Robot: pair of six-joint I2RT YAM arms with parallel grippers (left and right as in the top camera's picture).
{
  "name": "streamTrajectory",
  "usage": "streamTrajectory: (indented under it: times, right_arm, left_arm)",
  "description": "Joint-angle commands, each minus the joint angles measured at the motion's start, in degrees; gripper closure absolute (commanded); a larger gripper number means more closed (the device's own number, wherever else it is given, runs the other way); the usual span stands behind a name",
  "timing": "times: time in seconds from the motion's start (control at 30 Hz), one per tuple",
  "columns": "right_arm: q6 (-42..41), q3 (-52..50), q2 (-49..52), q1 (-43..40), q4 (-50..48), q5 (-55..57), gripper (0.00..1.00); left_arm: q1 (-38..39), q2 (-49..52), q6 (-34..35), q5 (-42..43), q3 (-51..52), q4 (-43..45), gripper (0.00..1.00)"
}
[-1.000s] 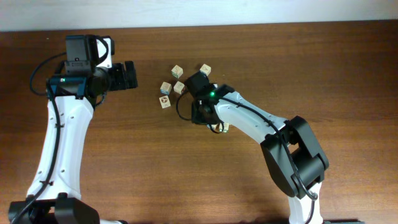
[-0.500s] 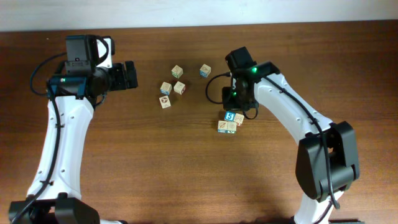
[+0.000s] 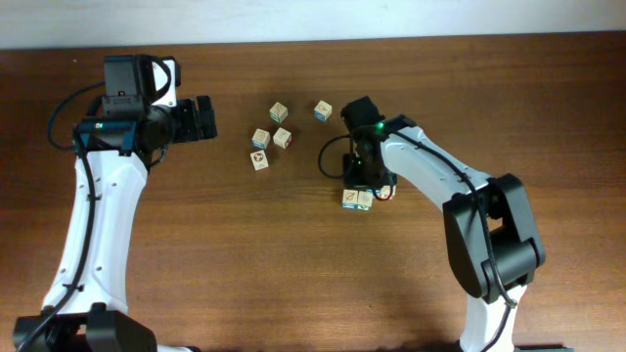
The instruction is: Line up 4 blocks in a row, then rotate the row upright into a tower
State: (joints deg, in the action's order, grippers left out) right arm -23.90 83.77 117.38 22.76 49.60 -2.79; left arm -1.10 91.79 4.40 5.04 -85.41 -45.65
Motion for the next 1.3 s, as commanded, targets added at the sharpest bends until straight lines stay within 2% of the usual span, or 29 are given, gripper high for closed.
streamTrajectory:
  times: [0.0, 0.07, 0.2, 0.27, 0.4, 0.53, 0.77, 1.1, 1.2, 1.27]
  right_arm:
    - [2.1, -0.3, 0.6, -2.6, 2.9, -0.6, 0.91]
    - [4.4, 0.2, 0.6, -2.6, 3.0, -3.2, 0.91]
    - [6.3, 9.2, -1.6, -5.7, 7.5, -0.7, 0.90]
    - [6.4, 9.3, -0.6, -9.2, 7.2, 5.6, 0.90]
    - [7.2, 8.2, 5.0, -9.9, 7.7, 3.0, 0.89]
    - [7.1, 7.7, 5.9, -9.3, 8.1, 1.7, 0.75]
    - [7.1, 4.8, 5.9, -9.2, 12.2, -1.9, 0.75]
    - [9.1, 5.0, 5.9, -6.3, 12.2, -3.0, 0.76]
    - [8.9, 8.3, 2.4, -7.1, 12.4, -2.5, 0.74]
    - [8.5, 8.8, -3.6, -9.7, 14.3, -0.6, 0.73]
  left_arm:
    - [0.2, 0.1, 0.8, -0.4, -1.0, 0.1, 0.01]
    - [0.2, 0.1, 0.8, -0.4, -1.0, 0.1, 0.01]
    - [0.2, 0.1, 0.8, -0.4, -1.0, 0.1, 0.01]
    - [0.2, 0.1, 0.8, -0.4, -1.0, 0.1, 0.01]
    - [0.2, 0.1, 0.8, -0.4, -1.0, 0.1, 0.01]
    - [0.2, 0.1, 0.8, -0.4, -1.0, 0.1, 0.01]
    - [0.2, 0.1, 0.8, -0.4, -1.0, 0.1, 0.01]
    - [0.2, 0.1, 0.8, -0.4, -1.0, 0.1, 0.01]
    - [0.2, 0.1, 0.8, -0.4, -1.0, 0.1, 0.01]
    - [0.2, 0.1, 0.8, -0.4, -1.0, 0.1, 0.01]
